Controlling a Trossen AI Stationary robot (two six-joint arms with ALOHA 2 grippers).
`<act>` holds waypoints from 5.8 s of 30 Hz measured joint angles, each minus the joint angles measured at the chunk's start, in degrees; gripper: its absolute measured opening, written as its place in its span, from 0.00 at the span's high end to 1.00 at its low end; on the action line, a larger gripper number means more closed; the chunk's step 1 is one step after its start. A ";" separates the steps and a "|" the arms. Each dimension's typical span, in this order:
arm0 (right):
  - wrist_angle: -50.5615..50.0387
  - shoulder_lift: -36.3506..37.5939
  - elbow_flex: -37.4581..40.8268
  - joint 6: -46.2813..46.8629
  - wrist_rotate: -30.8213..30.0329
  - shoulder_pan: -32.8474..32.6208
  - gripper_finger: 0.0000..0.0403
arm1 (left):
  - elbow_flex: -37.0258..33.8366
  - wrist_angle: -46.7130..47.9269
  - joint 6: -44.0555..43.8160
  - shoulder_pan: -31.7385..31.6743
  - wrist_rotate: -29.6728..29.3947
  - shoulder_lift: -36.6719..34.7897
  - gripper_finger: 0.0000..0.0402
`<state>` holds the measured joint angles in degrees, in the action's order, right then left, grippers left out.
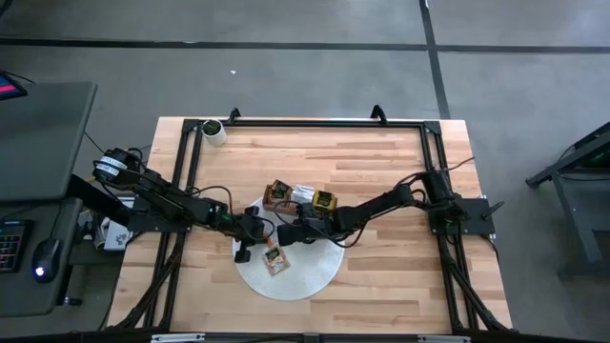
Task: Pick & Place Tea
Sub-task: Put the orange tea bag into the middle section of the wooden organizer, then put the brown tea bag into the left section of the wooden organizer
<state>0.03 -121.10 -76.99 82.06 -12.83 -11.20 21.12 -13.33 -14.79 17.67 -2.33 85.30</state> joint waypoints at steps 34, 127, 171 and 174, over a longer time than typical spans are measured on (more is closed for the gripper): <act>2.84 0.02 0.02 -7.37 4.14 1.07 1.00 | -0.29 0.60 1.66 -0.02 0.02 -4.02 0.88; -63.15 -0.04 -36.39 -75.63 13.83 16.87 1.00 | -0.09 23.83 6.99 -0.02 -10.86 -48.41 0.58; -59.17 -0.15 -36.54 -65.54 16.92 16.20 0.84 | -0.07 25.39 5.53 -0.02 -8.52 -48.41 0.58; -56.59 0.02 -36.54 -61.29 19.61 14.84 0.77 | -0.07 27.01 5.37 -0.02 -8.55 -48.41 0.58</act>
<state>-56.55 -121.08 -113.54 20.78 6.77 3.64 21.06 13.68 -9.42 17.65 -10.87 36.88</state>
